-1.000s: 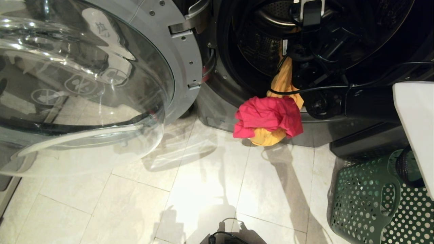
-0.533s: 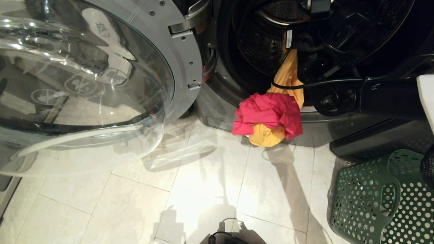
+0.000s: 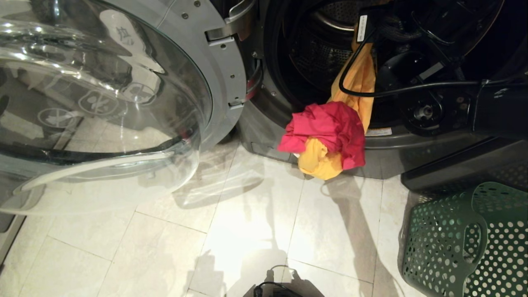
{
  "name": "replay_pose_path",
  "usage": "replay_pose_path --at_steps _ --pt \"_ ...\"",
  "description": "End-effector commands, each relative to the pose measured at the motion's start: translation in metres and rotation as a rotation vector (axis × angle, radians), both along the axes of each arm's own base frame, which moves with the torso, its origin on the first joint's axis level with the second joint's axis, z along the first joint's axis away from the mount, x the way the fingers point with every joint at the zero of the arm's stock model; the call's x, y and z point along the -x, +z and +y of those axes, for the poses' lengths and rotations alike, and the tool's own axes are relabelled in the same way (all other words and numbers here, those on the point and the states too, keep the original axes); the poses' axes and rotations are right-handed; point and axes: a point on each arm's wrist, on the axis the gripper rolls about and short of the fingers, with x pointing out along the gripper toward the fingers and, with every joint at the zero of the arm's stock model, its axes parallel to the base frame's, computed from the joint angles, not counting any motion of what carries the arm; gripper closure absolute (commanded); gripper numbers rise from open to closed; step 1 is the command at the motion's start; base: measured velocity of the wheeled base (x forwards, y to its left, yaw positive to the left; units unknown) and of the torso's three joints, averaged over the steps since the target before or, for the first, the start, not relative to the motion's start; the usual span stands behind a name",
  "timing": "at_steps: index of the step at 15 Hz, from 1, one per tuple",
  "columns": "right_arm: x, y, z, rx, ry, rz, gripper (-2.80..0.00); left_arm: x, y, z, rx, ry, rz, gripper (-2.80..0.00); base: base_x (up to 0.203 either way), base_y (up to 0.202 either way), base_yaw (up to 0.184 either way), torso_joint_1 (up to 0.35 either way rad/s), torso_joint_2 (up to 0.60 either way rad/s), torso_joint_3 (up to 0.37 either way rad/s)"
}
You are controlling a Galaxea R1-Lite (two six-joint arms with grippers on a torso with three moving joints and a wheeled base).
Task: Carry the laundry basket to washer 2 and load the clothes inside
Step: Place the clothes into the washing machine
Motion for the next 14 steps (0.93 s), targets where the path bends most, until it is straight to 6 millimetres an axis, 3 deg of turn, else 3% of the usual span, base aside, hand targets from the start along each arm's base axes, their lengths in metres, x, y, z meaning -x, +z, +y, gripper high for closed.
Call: replay_pose_path --at_steps 1,8,14 --pt "0.015 0.009 -0.002 -0.005 0.010 -0.005 0.00 0.000 0.000 0.000 0.000 0.000 0.001 0.00 0.000 0.000 0.000 0.000 0.00 0.000" --pt "0.051 -0.003 -0.009 0.025 0.011 0.120 0.00 0.000 0.000 0.000 0.000 0.000 0.001 0.00 0.000 0.000 0.000 0.000 0.00 0.000" --pt "0.088 -0.023 -0.003 0.083 0.083 0.208 0.00 0.000 0.000 0.000 0.000 0.000 0.003 0.00 0.000 0.000 0.000 0.000 0.00 0.000"
